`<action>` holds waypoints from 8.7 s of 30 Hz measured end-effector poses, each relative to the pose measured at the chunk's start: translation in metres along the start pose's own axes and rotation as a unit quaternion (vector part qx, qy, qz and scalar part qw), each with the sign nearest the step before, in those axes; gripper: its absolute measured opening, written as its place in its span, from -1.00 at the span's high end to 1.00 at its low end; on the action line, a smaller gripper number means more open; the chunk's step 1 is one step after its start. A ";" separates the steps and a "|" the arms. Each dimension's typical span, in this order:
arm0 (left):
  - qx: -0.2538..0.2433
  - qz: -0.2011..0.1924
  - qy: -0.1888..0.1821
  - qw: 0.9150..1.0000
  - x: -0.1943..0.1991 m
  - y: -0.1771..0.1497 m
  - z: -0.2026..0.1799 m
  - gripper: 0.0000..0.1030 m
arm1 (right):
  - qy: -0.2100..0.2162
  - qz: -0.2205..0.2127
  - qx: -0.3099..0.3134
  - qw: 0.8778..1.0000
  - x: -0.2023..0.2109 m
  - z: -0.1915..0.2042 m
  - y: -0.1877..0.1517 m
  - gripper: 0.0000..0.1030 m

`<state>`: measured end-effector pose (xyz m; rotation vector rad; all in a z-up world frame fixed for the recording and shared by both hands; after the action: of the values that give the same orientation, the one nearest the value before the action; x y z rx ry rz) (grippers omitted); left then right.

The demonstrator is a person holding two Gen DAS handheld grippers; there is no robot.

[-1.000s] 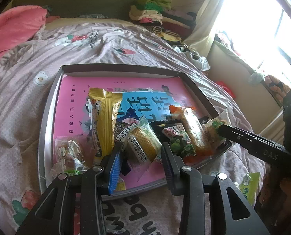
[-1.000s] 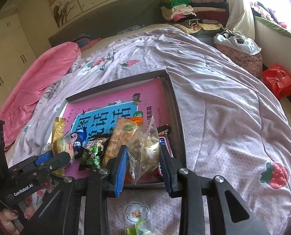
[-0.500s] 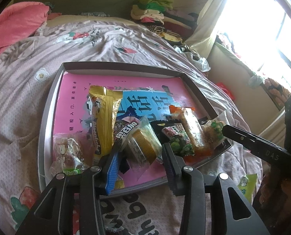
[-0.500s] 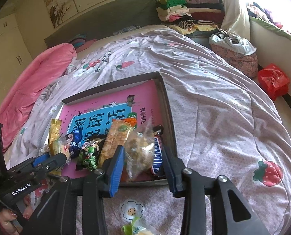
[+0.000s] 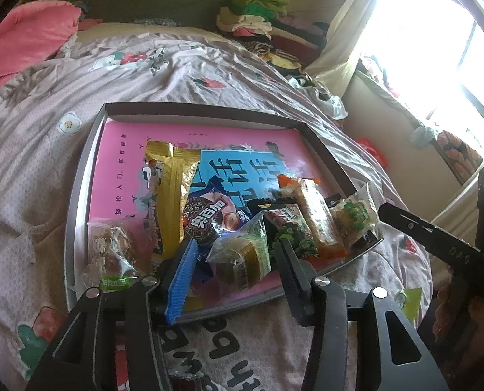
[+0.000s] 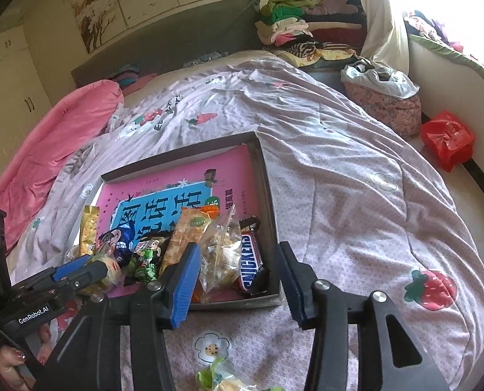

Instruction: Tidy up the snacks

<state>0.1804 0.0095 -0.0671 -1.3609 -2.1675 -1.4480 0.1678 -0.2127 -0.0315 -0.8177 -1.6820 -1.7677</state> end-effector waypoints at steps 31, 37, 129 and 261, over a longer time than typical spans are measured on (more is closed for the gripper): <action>-0.015 -0.036 -0.016 0.999 0.062 0.004 -0.029 -0.46 | 0.017 -0.015 -0.010 1.000 0.041 -0.010 -0.007 -0.30; -0.002 -0.037 -0.003 0.999 0.078 -0.002 -0.019 -0.46 | 0.022 0.002 -0.002 1.000 0.046 -0.015 -0.027 -0.31; 0.017 0.007 0.034 0.999 0.071 -0.031 0.000 0.47 | 0.104 0.008 0.040 0.994 0.042 0.045 -0.047 0.35; 0.014 -0.043 0.077 0.996 0.089 -0.020 -0.038 -0.52 | 0.054 -0.066 0.067 0.994 0.085 0.044 -0.021 -0.73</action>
<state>0.1035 0.0282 -0.0076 -1.1204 -2.1620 -1.4946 0.0989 -0.1670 0.0200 -0.5518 -1.7964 -1.7299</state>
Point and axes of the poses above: each gripper's, at about its wrist camera, not at the fingertips, and x roughly against the way its jaws point, z to its left, y to its top, the point moved 6 cm from there along -x, roughly the way its jaws point, and after that the axes turned 15 degrees about -y, right-handed, at the moved point
